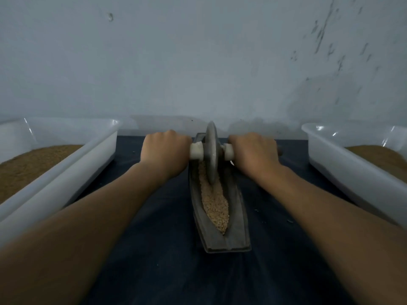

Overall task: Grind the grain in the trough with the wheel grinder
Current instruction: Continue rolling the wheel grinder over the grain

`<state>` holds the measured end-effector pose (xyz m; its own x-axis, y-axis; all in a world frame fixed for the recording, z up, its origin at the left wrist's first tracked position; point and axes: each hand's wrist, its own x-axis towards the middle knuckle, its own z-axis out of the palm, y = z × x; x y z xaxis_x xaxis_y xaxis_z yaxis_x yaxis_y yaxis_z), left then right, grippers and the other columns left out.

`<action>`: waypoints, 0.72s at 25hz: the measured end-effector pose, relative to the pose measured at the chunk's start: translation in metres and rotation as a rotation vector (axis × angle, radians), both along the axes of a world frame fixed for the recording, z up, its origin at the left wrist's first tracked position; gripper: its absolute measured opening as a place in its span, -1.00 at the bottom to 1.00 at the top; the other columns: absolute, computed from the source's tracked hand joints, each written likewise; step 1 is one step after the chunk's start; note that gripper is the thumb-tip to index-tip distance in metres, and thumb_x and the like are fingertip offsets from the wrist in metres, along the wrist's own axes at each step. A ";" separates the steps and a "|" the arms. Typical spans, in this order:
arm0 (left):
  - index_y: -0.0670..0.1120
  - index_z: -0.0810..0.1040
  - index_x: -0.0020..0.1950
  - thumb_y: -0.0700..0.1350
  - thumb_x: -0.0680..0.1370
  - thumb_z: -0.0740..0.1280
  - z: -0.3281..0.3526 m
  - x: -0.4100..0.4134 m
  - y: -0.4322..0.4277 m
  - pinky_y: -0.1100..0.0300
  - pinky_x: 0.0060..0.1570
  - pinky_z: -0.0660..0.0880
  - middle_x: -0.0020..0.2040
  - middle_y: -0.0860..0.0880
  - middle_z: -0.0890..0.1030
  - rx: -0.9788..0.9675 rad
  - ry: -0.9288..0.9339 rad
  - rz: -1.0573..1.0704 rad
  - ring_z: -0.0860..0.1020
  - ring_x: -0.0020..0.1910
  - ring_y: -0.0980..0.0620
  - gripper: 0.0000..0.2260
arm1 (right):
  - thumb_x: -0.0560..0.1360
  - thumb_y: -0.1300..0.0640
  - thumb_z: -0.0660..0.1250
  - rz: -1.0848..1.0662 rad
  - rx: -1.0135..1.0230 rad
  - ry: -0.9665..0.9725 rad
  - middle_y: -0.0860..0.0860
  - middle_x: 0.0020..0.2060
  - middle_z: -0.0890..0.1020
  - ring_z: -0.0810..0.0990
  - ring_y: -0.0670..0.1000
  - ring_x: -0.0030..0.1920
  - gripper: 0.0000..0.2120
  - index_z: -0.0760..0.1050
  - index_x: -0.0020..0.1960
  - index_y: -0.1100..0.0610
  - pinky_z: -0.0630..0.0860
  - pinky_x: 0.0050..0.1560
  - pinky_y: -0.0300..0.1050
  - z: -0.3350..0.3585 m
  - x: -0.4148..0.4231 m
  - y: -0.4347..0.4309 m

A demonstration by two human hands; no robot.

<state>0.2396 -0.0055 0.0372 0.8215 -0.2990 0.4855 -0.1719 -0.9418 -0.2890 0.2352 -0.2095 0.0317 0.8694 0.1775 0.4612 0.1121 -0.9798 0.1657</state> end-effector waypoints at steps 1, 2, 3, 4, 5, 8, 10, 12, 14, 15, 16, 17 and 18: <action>0.05 0.55 0.08 -0.06 0.56 0.29 0.003 0.004 -0.001 0.09 -0.26 0.37 -0.10 -0.04 0.55 0.007 0.036 0.002 0.58 -0.14 -0.13 -0.87 | 0.57 0.04 0.35 -0.020 0.004 0.043 0.05 -0.04 0.62 0.60 0.16 -0.02 -0.86 0.52 0.13 -0.03 0.34 -0.22 -0.05 0.002 0.003 0.001; 0.07 0.54 0.07 -0.04 0.55 0.30 0.004 0.001 0.001 0.08 -0.26 0.37 -0.11 -0.02 0.54 0.024 0.062 -0.025 0.57 -0.15 -0.11 -0.88 | 0.56 0.03 0.36 -0.007 -0.009 0.078 0.03 -0.07 0.61 0.60 0.16 -0.03 -0.86 0.51 0.11 -0.05 0.34 -0.22 -0.05 0.003 -0.001 -0.002; 0.11 0.52 0.02 0.00 0.53 0.32 0.002 -0.006 0.008 0.09 -0.28 0.35 -0.18 0.03 0.50 0.030 0.085 -0.068 0.52 -0.22 -0.07 -0.91 | 0.52 0.00 0.39 0.040 -0.030 0.080 -0.02 -0.16 0.57 0.59 0.15 -0.11 -0.87 0.50 0.05 -0.09 0.34 -0.27 -0.06 0.000 -0.013 -0.010; 0.15 0.49 -0.05 0.05 0.49 0.33 -0.002 -0.016 0.017 0.12 -0.33 0.32 -0.27 0.09 0.41 0.024 0.080 -0.127 0.43 -0.32 0.00 -0.93 | 0.44 -0.01 0.44 0.122 -0.071 0.008 -0.08 -0.30 0.46 0.54 0.11 -0.26 -0.83 0.46 -0.06 -0.12 0.29 -0.36 -0.11 -0.005 -0.027 -0.018; 0.18 0.44 -0.14 0.09 0.44 0.35 -0.008 -0.026 0.027 0.17 -0.40 0.25 -0.36 0.13 0.30 0.025 0.041 -0.187 0.31 -0.42 0.06 -0.90 | 0.33 -0.01 0.50 0.180 -0.135 -0.081 -0.14 -0.41 0.30 0.40 0.04 -0.42 -0.73 0.39 -0.17 -0.12 0.19 -0.44 -0.18 -0.010 -0.041 -0.024; 0.19 0.34 -0.29 0.10 0.26 0.40 -0.012 -0.043 0.040 0.34 -0.47 -0.04 -0.43 0.16 0.06 0.048 -0.092 -0.257 0.06 -0.53 0.12 -0.78 | 0.11 0.03 0.54 0.206 -0.150 -0.252 -0.17 -0.45 0.01 0.02 -0.08 -0.52 -0.50 0.19 -0.27 -0.12 -0.07 -0.41 -0.32 -0.009 -0.055 -0.027; 0.13 0.48 -0.21 0.03 0.36 0.41 -0.015 -0.034 0.027 0.26 -0.48 0.11 -0.41 0.12 0.16 0.049 -0.082 -0.145 0.21 -0.51 0.04 -0.88 | 0.28 0.03 0.52 0.117 -0.127 -0.192 -0.14 -0.46 0.20 0.28 0.03 -0.48 -0.63 0.29 -0.22 -0.11 0.09 -0.44 -0.24 -0.015 -0.039 -0.018; 0.08 0.55 -0.02 -0.05 0.51 0.32 -0.002 -0.013 0.005 0.12 -0.36 0.34 -0.30 0.04 0.36 0.003 -0.012 -0.026 0.49 -0.31 -0.08 -0.92 | 0.49 0.02 0.42 0.002 0.007 -0.062 -0.02 -0.25 0.54 0.57 0.14 -0.20 -0.86 0.47 -0.02 -0.06 0.31 -0.31 -0.08 -0.011 -0.017 -0.006; 0.05 0.57 0.07 -0.08 0.55 0.29 0.011 0.002 -0.005 0.08 -0.25 0.39 -0.15 -0.02 0.50 0.010 0.066 0.000 0.57 -0.13 -0.11 -0.86 | 0.54 0.03 0.38 -0.042 0.060 0.054 0.05 -0.04 0.63 0.61 0.16 -0.01 -0.85 0.52 0.11 -0.03 0.38 -0.19 -0.03 -0.003 -0.005 -0.001; 0.06 0.57 0.08 -0.07 0.54 0.30 0.014 0.001 -0.004 0.08 -0.24 0.39 -0.13 -0.01 0.51 0.023 0.091 -0.014 0.56 -0.15 -0.10 -0.86 | 0.53 0.03 0.39 -0.026 0.058 0.106 0.03 -0.03 0.63 0.60 0.15 -0.02 -0.84 0.53 0.10 -0.06 0.39 -0.19 -0.03 0.001 -0.007 -0.003; 0.08 0.57 0.06 -0.04 0.52 0.32 0.010 -0.007 0.003 0.09 -0.28 0.36 -0.18 0.02 0.48 0.044 0.091 -0.048 0.51 -0.23 -0.05 -0.87 | 0.51 0.02 0.40 0.014 0.034 0.143 -0.02 -0.09 0.61 0.58 0.11 -0.10 -0.86 0.52 0.05 -0.11 0.40 -0.22 -0.05 0.002 -0.016 -0.008; 0.10 0.57 0.00 -0.01 0.47 0.37 0.003 -0.017 0.013 0.13 -0.36 0.30 -0.29 0.07 0.39 0.050 0.038 -0.102 0.40 -0.35 0.01 -0.88 | 0.45 0.00 0.41 0.066 0.003 0.145 -0.09 -0.20 0.57 0.53 0.03 -0.22 -0.86 0.50 -0.03 -0.14 0.38 -0.30 -0.10 0.003 -0.028 -0.014; 0.11 0.55 -0.10 0.00 0.39 0.41 -0.006 -0.030 0.021 0.20 -0.45 0.18 -0.38 0.11 0.24 0.053 -0.043 -0.170 0.23 -0.46 0.07 -0.88 | 0.36 -0.02 0.43 0.118 -0.042 0.084 -0.15 -0.33 0.48 0.44 -0.06 -0.37 -0.83 0.44 -0.15 -0.16 0.29 -0.41 -0.18 0.000 -0.040 -0.021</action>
<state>0.2092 0.0158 0.0312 0.7356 -0.4581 0.4990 -0.3138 -0.8833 -0.3484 0.1952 -0.2300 0.0313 0.8767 0.2986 0.3773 0.2414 -0.9513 0.1918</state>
